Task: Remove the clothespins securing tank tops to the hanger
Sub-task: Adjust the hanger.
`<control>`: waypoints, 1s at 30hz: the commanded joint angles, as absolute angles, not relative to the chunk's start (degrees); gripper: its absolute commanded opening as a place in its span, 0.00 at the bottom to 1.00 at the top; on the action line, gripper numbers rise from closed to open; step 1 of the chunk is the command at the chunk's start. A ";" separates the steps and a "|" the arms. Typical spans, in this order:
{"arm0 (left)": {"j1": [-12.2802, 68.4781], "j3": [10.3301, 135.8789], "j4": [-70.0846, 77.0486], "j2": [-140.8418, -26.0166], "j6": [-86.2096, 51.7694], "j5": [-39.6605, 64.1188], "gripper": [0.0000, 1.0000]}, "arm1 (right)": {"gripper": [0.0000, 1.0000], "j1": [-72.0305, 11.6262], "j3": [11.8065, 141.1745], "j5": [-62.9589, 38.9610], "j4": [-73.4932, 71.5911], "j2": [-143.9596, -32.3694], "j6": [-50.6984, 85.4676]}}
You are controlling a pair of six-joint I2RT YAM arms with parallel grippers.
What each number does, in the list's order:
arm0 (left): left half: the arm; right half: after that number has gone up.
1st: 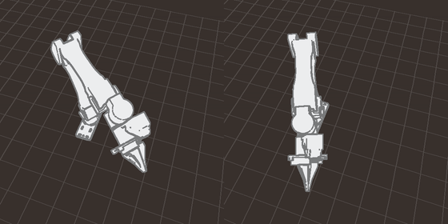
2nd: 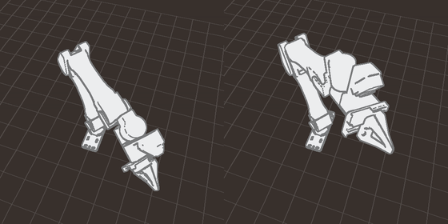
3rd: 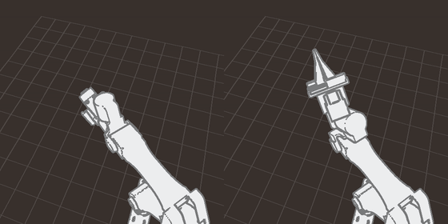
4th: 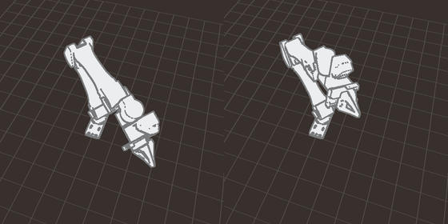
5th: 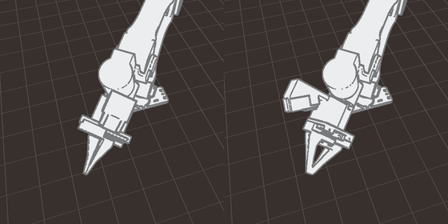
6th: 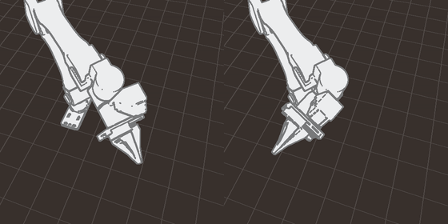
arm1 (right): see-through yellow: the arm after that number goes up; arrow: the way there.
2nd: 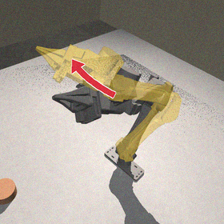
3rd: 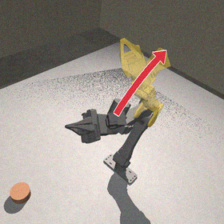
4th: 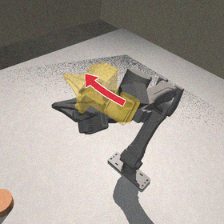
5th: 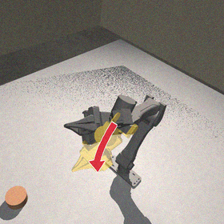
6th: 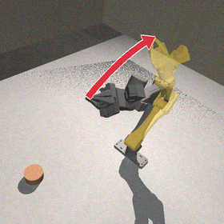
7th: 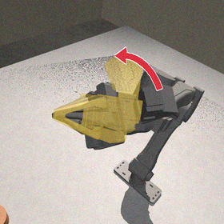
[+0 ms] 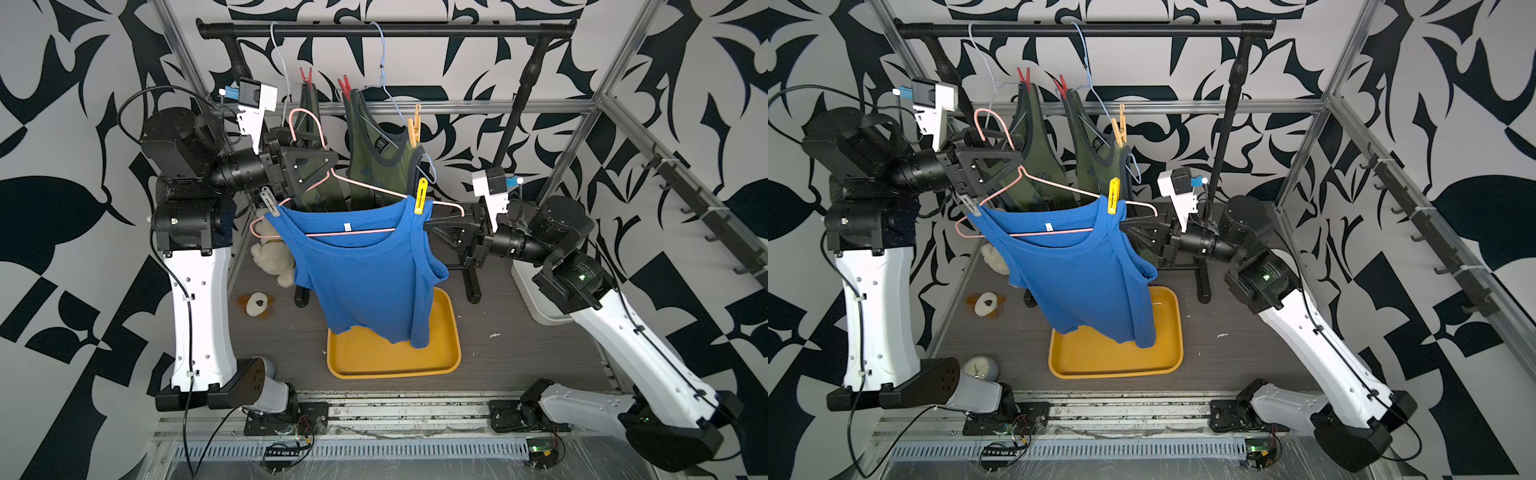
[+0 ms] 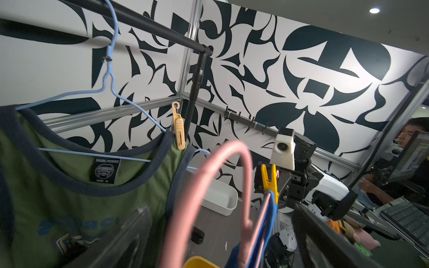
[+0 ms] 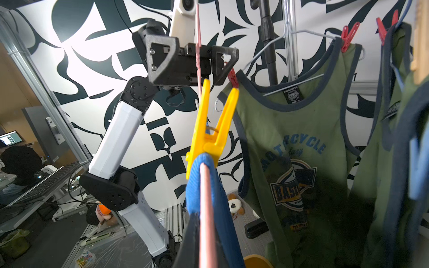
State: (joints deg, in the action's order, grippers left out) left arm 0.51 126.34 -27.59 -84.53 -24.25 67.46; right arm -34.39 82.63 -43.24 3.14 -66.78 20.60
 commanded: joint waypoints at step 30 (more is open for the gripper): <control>2.34 117.09 -33.09 -76.56 -20.01 67.91 0.00 | 0.30 -34.71 83.80 -34.59 3.59 -65.52 12.54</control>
State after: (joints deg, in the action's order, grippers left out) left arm 2.07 117.99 -28.93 -77.78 -22.37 69.36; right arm -34.74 82.63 -39.29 5.02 -67.20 15.73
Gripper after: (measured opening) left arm 0.082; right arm 0.251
